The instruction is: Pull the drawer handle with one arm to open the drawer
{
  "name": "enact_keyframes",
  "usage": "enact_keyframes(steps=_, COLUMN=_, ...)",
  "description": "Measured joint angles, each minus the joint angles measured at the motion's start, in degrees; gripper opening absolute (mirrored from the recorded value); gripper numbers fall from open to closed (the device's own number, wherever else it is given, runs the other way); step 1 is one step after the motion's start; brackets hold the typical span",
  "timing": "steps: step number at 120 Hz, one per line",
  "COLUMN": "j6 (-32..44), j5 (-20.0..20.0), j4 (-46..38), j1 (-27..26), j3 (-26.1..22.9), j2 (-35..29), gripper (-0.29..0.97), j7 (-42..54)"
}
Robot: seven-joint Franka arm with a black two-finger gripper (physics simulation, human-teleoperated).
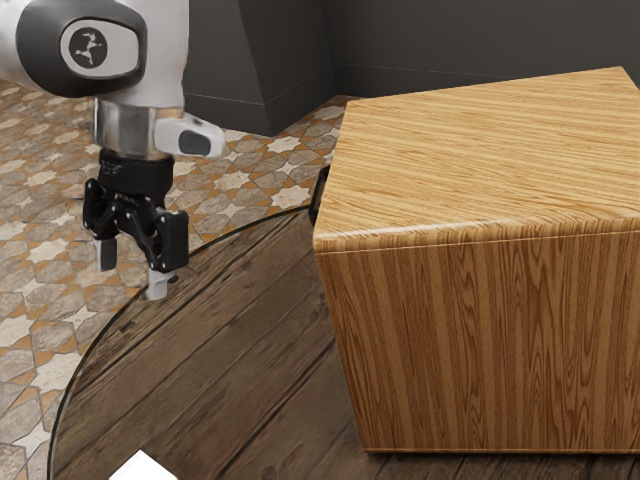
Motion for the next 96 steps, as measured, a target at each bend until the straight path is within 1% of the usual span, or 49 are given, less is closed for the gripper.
enact_keyframes(steps=8, j6=7.4, j5=0.9, j4=-0.7, j1=-0.9, j3=0.7, j2=-0.1, gripper=0.68, j7=-0.5)
enact_keyframes(steps=17, j6=13.3, j5=1.4, j4=-1.0, j1=-1.2, j3=1.0, j2=-0.2, gripper=0.68, j7=-0.9)
enact_keyframes(steps=34, j6=19.8, j5=0.5, j4=-1.0, j1=-1.3, j3=0.9, j2=-0.9, gripper=0.68, j7=-1.6)
enact_keyframes(steps=38, j6=20.8, j5=-0.4, j4=-1.0, j1=-1.3, j3=0.9, j2=-1.1, gripper=0.68, j7=-1.7)
enact_keyframes(steps=42, j6=21.7, j5=-2.3, j4=-1.0, j1=-1.0, j3=1.1, j2=-1.4, gripper=0.68, j7=-1.8)
enact_keyframes(steps=51, j6=24.2, j5=-9.6, j4=-1.0, j1=1.0, j3=2.8, j2=-5.0, gripper=0.68, j7=-1.9)
enact_keyframes(steps=59, j6=26.3, j5=-14.6, j4=-0.9, j1=1.8, j3=5.0, j2=-7.4, gripper=0.68, j7=-2.1)
enact_keyframes(steps=65, j6=27.5, j5=-17.5, j4=-0.2, j1=1.5, j3=5.6, j2=-8.1, gripper=0.68, j7=-2.2)
enact_keyframes(steps=71, j6=28.9, j5=-20.6, j4=0.2, j1=-0.1, j3=5.8, j2=-8.3, gripper=0.68, j7=-2.3)
enact_keyframes(steps=81, j6=31.0, j5=-24.1, j4=0.4, j1=-3.6, j3=6.1, j2=-8.4, gripper=0.68, j7=-2.6)
enact_keyframes(steps=96, j6=33.0, j5=-27.2, j4=-0.3, j1=-4.8, j3=6.8, j2=-8.4, gripper=0.68, j7=-2.9)
